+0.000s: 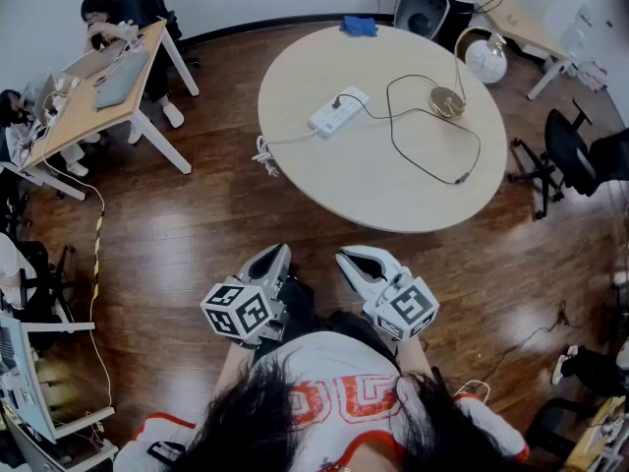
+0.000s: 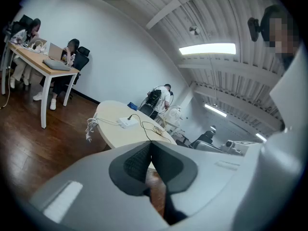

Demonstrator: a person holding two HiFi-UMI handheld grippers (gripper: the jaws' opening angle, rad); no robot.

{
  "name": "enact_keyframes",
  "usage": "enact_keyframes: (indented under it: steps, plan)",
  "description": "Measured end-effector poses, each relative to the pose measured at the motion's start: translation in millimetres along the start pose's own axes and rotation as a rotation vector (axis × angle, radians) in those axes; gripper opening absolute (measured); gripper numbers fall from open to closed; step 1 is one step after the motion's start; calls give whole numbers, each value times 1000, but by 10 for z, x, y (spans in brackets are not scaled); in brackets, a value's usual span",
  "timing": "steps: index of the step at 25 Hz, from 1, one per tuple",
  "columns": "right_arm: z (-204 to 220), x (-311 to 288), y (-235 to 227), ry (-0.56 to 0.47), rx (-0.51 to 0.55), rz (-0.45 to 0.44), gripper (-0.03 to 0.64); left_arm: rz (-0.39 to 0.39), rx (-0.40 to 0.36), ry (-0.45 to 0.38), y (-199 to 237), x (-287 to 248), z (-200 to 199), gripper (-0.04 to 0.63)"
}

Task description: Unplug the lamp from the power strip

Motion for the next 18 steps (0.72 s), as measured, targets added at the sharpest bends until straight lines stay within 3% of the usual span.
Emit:
enact_keyframes:
  steps: [8, 12, 18]
  plan:
    - [-157, -701, -239, 42, 10, 23, 2, 33, -11, 4, 509, -292, -541, 0]
    - [-321, -1067, -357, 50, 16, 86, 2, 52, -30, -13, 815, -477, -884, 0]
    - [-344, -1286, -570, 47, -105, 205, 2, 110, -9, 19, 1144, -759, -1124, 0]
Point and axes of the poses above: the fingertips, and each gripper's own axes: x backward along the fingers, y to its left, z out of its underside, the point moved 8 cm from there along x, backward along the fingers
